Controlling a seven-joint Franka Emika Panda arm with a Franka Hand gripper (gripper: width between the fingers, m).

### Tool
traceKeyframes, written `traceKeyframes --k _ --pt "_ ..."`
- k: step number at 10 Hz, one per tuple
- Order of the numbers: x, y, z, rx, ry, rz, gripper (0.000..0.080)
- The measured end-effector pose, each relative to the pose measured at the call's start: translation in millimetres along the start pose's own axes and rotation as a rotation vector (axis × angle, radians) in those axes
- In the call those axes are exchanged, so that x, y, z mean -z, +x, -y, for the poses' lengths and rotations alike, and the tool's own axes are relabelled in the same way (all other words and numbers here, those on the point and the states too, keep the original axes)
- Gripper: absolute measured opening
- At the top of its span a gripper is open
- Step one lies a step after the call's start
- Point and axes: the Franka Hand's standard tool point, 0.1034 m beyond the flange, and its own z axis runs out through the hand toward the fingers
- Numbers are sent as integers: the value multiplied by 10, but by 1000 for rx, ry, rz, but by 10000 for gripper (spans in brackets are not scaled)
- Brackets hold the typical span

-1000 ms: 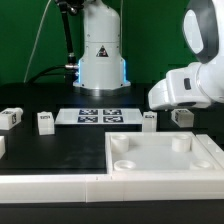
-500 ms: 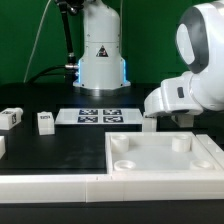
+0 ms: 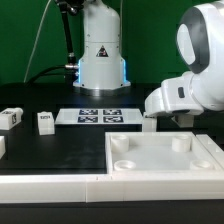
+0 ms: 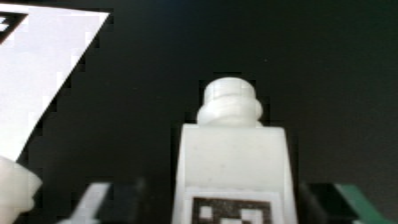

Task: Assemble one leg

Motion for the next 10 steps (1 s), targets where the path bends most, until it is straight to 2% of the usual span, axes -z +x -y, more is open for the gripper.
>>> traceKeyframes --k 1,7,9,10 --pt "0 0 0 0 0 0 285" --pt "32 -38 -3 1 -2 9 285" --pt "415 -360 -63 -2 -13 -34 287" --pt "513 -494 -86 -6 -19 -61 287"
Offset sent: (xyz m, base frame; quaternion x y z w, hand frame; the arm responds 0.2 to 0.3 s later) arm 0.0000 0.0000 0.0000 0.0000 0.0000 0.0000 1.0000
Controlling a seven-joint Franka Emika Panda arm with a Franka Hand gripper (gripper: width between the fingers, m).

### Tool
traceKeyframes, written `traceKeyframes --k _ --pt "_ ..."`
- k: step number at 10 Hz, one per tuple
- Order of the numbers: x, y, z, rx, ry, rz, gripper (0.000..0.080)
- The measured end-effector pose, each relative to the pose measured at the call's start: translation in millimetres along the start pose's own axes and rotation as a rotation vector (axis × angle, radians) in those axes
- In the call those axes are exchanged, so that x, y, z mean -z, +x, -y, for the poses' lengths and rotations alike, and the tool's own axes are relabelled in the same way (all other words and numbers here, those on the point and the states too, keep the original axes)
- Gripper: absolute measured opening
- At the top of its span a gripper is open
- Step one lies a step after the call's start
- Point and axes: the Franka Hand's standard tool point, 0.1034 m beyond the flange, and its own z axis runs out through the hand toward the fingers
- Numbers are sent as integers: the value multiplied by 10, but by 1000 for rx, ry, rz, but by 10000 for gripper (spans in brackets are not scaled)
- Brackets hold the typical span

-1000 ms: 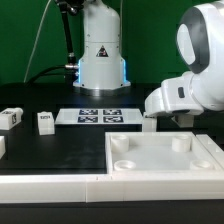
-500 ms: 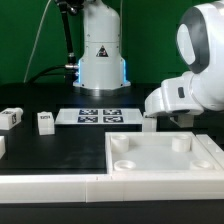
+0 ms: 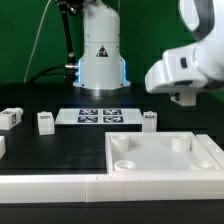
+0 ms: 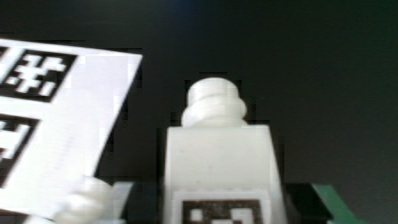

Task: Assemble one leg

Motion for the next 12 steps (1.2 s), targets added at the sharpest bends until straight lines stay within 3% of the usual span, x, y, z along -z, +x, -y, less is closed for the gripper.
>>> traceKeyframes --k 1,2,3,5,7,10,12 --pt "102 -65 -16 13 -4 -28 287" --pt "105 -76 -18 12 -5 -45 287" --pt "119 13 -1 13 3 -106 287" --pt "178 26 -8 8 11 -305 287" --pt "260 166 -84 36 27 -501 287" --pt "694 172 -263 73 29 -723 287" --pt "730 109 -250 82 21 -871 287"
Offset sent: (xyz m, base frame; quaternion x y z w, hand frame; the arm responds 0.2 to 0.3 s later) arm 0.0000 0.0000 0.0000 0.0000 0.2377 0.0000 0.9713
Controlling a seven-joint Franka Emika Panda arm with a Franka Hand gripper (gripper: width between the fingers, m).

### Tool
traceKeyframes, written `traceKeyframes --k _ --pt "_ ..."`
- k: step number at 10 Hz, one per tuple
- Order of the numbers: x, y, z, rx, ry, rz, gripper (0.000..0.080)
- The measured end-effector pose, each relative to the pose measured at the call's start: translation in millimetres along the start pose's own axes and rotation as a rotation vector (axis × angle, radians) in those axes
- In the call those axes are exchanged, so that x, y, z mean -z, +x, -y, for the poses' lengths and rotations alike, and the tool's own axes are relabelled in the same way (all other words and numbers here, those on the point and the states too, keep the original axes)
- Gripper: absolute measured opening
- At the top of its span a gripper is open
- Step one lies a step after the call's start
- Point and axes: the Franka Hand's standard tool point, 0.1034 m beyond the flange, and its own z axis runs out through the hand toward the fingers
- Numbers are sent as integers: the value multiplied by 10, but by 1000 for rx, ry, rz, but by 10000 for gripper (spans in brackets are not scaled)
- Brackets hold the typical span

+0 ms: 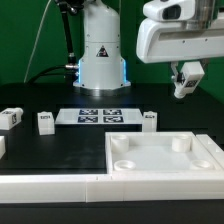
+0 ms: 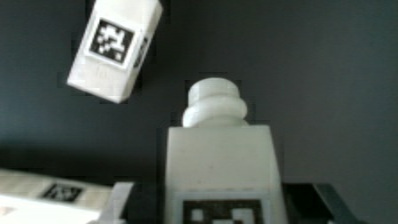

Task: Assemble one leg

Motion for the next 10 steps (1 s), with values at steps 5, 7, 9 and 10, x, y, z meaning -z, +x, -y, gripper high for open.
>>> traceKeyframes --k 5,7,9,10 --pt "8 272 -191 31 3 -352 287" --pt "140 732 -375 50 -4 -393 287" --pt "109 1026 -585 72 -15 -429 287" --pt "95 1015 -569 73 -13 -426 287"
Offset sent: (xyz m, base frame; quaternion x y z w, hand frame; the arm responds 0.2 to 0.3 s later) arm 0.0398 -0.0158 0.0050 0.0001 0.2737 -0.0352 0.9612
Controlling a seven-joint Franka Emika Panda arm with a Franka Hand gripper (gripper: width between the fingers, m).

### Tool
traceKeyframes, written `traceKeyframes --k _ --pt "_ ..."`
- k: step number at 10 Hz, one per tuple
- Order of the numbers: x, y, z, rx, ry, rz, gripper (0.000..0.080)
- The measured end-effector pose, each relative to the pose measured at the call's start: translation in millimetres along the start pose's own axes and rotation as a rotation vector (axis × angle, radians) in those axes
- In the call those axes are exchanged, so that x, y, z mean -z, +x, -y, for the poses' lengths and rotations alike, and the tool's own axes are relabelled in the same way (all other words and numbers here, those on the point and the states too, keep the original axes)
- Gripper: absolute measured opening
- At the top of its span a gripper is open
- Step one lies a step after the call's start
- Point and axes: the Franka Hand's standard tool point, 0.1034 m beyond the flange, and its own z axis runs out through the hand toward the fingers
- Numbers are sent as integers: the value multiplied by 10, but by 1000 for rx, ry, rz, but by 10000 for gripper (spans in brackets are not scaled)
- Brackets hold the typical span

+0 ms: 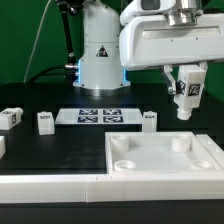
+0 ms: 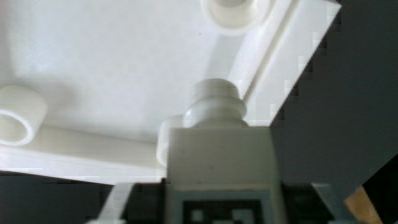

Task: Assemble one leg

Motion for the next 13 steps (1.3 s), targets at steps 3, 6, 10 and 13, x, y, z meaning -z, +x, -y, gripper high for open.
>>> traceKeyframes --k 3,6,10,13 --pt "1 10 2 2 0 -1 287" --pt "-60 308 -124 5 -1 -18 287" --pt "-424 623 -274 -20 5 -39 288" --pt "-629 705 -280 -30 12 -50 288"
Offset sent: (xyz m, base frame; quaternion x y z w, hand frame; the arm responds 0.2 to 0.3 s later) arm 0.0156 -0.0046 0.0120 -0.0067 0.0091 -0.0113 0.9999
